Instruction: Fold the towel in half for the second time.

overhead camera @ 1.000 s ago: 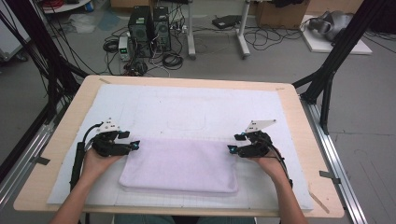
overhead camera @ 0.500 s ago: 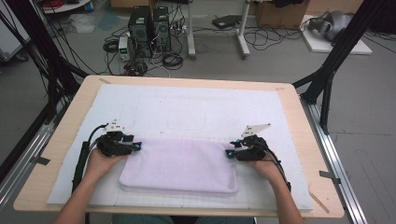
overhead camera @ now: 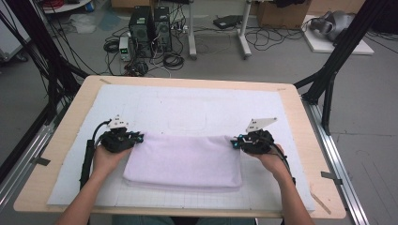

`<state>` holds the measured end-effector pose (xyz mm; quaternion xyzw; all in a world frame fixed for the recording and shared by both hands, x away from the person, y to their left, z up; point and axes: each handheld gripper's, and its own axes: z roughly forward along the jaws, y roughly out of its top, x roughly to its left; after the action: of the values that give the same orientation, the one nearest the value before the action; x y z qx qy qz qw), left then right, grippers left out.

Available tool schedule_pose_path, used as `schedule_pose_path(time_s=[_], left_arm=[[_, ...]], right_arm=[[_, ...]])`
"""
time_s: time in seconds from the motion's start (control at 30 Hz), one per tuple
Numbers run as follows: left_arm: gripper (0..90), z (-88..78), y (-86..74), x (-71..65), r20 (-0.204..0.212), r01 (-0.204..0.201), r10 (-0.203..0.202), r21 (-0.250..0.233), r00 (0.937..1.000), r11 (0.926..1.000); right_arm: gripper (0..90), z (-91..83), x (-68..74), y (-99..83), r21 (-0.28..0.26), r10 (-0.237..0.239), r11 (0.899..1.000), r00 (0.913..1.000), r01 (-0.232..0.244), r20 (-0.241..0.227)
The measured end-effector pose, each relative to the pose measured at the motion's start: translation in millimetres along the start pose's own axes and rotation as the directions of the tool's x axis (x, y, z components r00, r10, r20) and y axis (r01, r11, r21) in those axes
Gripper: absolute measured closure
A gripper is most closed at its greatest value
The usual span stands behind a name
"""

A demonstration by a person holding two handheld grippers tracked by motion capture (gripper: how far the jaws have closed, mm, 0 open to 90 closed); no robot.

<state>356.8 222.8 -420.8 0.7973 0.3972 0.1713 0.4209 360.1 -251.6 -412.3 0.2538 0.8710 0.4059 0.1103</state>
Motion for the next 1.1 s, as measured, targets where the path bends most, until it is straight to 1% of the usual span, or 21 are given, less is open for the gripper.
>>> schedule_pose_path(time_s=[0.03, 0.07, 0.1, 0.23, 0.3, 0.33, 0.37, 0.4, 0.43, 0.47, 0.57, 0.63, 0.73, 0.8, 0.83, 0.9, 0.93, 0.97, 1.0, 1.03, 1.1], left_arm=[[79.6, 0.7, 8.6, 0.9, -0.014, -0.005, 0.005, -0.023, 0.9999, 0.9997], [79.8, 1.1, 14.1, 1.6, -0.020, 0.004, -0.004, -0.039, 0.9998, 0.9992], [79.9, 2.1, 21.7, 3.6, -0.022, 0.008, -0.009, -0.053, 0.9997, 0.9986], [80.0, 9.9, 53.0, 11.6, -0.056, -0.008, 0.004, -0.072, 0.9984, 0.9973], [79.2, 17.3, 64.8, 17.8, -0.076, -0.008, 0.003, -0.062, 0.9971, 0.9980], [75.8, 21.1, 68.3, 21.0, -0.111, -0.004, -0.001, -0.048, 0.9938, 0.9989], [67.7, 24.5, 69.9, 24.8, -0.145, 0.018, -0.023, -0.036, 0.9891, 0.9992], [57.8, 26.3, 69.2, 28.5, -0.161, 0.041, -0.045, -0.028, 0.9860, 0.9988], [52.7, 26.8, 66.7, 30.9, -0.163, 0.054, -0.057, -0.021, 0.9850, 0.9983], [51.3, 26.8, 63.4, 32.1, -0.148, 0.059, -0.060, -0.011, 0.9872, 0.9982], [50.1, 22.1, 50.1, 27.7, -0.107, 0.028, -0.026, 0.013, 0.9939, 0.9995], [52.0, 16.9, 40.1, 21.7, -0.073, 0.010, -0.010, -0.003, 0.9973, 0.9999], [53.3, 7.9, 24.3, 11.2, -0.021, -0.005, 0.005, -0.006, 0.9998, 1.0000], [55.0, 3.4, 14.1, 2.1, 0.009, -0.037, 0.037, 0.010, 0.9993, 0.9993], [56.1, 0.6, 7.8, -4.2, 0.017, -0.060, 0.060, 0.007, 0.9981, 0.9982], [61.5, -2.4, -0.1, -12.4, 0.042, -0.084, 0.083, 0.011, 0.9956, 0.9964], [63.9, -3.6, -4.7, -16.5, 0.048, -0.104, 0.103, 0.019, 0.9935, 0.9944], [67.0, -4.1, -9.1, -19.9, 0.056, -0.119, 0.117, 0.031, 0.9915, 0.9924], [68.2, -4.2, -13.2, -22.2, 0.059, -0.133, 0.130, 0.050, 0.9897, 0.9898], [69.1, -3.7, -17.4, -23.9, 0.067, -0.137, 0.133, 0.059, 0.9888, 0.9888], [71.5, -3.5, -25.1, -25.1, 0.070, -0.147, 0.142, 0.073, 0.9874, 0.9865]], right_arm=[[80.7, -2.3, -4.2, 5.1, 0.003, -0.002, 1.000, 0.9999, 0.002, 0.017], [80.7, -5.6, -10.2, 11.4, -0.002, -0.001, 1.000, 0.9991, 0.001, 0.044], [80.7, -7.2, -15.1, 15.1, -0.009, 0.005, 1.000, 0.9986, -0.004, 0.052], [80.7, -12.6, -39.8, 34.3, -0.029, 0.041, 0.999, 0.9945, -0.038, 0.097], [78.6, -12.8, -50.0, 44.3, -0.041, 0.044, 0.998, 0.9929, -0.040, 0.110], [72.8, -10.8, -54.4, 48.0, -0.054, 0.052, 0.997, 0.9912, -0.046, 0.122], [61.9, -7.7, -59.5, 49.9, -0.060, 0.080, 0.996, 0.9886, -0.073, 0.127], [55.9, -4.1, -64.0, 50.4, -0.053, 0.119, 0.992, 0.9840, -0.113, 0.133], [54.0, -0.9, -66.0, 49.4, -0.048, 0.132, 0.991, 0.9818, -0.127, 0.136], [52.6, 1.4, -65.4, 47.9, -0.040, 0.135, 0.991, 0.9815, -0.130, 0.136], [51.3, 5.5, -57.6, 41.8, -0.023, 0.123, 0.992, 0.9872, -0.122, 0.101], [51.7, 6.6, -50.5, 36.2, -0.019, 0.127, 0.992, 0.9887, -0.126, 0.081], [52.3, 7.6, -37.0, 27.0, -0.007, 0.109, 0.994, 0.9926, -0.108, 0.055], [52.3, 6.9, -25.0, 21.4, -0.015, 0.111, 0.994, 0.9932, -0.111, 0.034], [52.2, 6.7, -18.1, 18.9, -0.017, 0.095, 0.995, 0.9952, -0.094, 0.026], [52.5, 7.5, -4.8, 12.9, -0.028, 0.087, 0.996, 0.9962, -0.087, 0.002], [52.4, 8.9, 1.3, 9.9, -0.018, 0.077, 0.997, 0.9970, -0.077, -0.006], [52.0, 10.7, 7.0, 8.1, 0.017, 0.078, 0.997, 0.9969, -0.078, -0.011], [52.6, 12.2, 12.3, 5.3, 0.019, 0.065, 0.998, 0.9979, -0.065, -0.006], [53.1, 13.3, 16.5, 2.6, 0.021, 0.059, 0.998, 0.9981, -0.058, -0.017], [53.7, 16.0, 22.5, -3.2, 0.050, 0.050, 0.998, 0.9988, -0.049, -0.006]])
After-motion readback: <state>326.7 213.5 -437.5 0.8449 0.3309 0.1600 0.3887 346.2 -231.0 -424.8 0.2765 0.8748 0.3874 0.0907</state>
